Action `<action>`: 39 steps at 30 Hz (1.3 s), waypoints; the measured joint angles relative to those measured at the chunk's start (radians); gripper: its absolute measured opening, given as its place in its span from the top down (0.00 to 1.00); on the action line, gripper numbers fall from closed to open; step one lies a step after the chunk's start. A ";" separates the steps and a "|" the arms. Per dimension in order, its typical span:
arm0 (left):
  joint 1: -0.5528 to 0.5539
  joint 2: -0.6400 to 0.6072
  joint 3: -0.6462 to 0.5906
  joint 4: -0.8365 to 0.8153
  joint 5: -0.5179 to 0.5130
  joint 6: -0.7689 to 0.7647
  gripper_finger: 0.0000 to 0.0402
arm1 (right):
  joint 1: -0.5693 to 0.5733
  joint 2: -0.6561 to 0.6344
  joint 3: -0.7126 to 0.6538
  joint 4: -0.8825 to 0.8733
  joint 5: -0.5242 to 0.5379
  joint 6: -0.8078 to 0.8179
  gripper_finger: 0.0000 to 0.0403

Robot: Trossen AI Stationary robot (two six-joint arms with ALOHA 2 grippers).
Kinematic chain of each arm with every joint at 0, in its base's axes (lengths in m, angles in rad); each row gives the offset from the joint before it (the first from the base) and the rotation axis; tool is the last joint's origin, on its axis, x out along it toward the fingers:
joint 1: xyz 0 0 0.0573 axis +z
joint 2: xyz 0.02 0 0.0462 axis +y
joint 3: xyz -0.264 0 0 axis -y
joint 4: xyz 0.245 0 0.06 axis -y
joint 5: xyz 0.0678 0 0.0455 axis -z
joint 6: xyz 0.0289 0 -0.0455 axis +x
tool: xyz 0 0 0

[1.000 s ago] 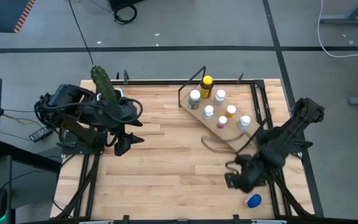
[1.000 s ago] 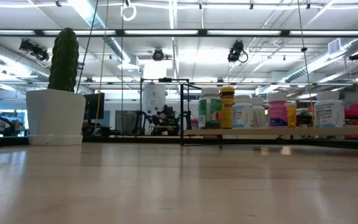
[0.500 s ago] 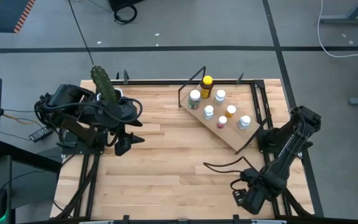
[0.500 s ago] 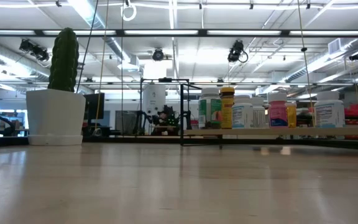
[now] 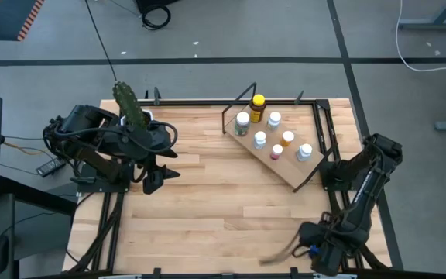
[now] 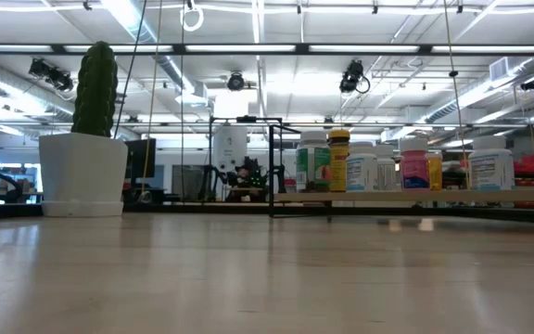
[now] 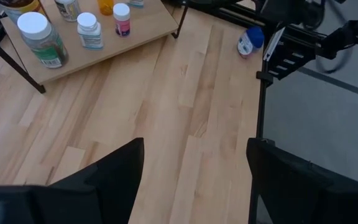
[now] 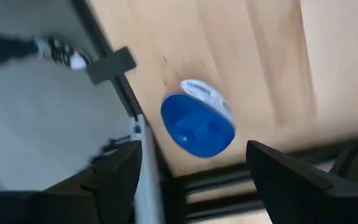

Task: Pick and place medicine bottles onto shelf by color
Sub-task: Put the blue medicine bottle on the shelf

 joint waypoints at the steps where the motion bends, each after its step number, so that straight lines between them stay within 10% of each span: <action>1: 0.000 0.000 0.000 0.000 0.000 0.000 0.28 | 0.007 0.000 0.000 0.001 0.022 -0.072 0.26; 12: 0.000 0.000 0.000 -0.001 -0.036 -0.131 0.28 | 0.092 0.000 0.000 0.026 0.158 -0.430 0.26; 39: 0.000 0.000 0.000 -0.011 -0.088 -0.231 0.28 | 0.138 0.000 -0.194 0.196 0.169 -0.367 0.26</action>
